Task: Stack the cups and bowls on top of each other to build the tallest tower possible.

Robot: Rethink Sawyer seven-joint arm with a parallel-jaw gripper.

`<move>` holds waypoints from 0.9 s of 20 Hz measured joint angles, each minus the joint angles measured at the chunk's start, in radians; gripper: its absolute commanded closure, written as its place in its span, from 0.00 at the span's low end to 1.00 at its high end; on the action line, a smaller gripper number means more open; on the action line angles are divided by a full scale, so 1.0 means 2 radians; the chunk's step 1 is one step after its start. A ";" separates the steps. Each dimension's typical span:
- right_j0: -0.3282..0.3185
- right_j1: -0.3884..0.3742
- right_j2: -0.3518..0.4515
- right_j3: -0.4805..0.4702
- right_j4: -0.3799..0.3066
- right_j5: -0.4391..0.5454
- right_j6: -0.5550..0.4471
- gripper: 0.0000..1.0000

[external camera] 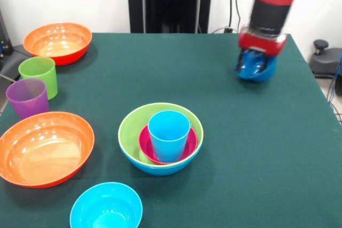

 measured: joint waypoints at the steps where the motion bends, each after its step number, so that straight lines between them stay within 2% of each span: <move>1: -0.011 0.002 0.003 0.000 -0.005 0.000 0.000 0.00; 6: -0.084 0.015 0.011 0.000 -0.047 -0.005 0.000 0.00; 11: -0.104 0.013 0.011 0.002 -0.075 -0.005 0.000 0.00; 18: -0.104 0.005 0.013 0.002 -0.092 -0.005 0.000 0.00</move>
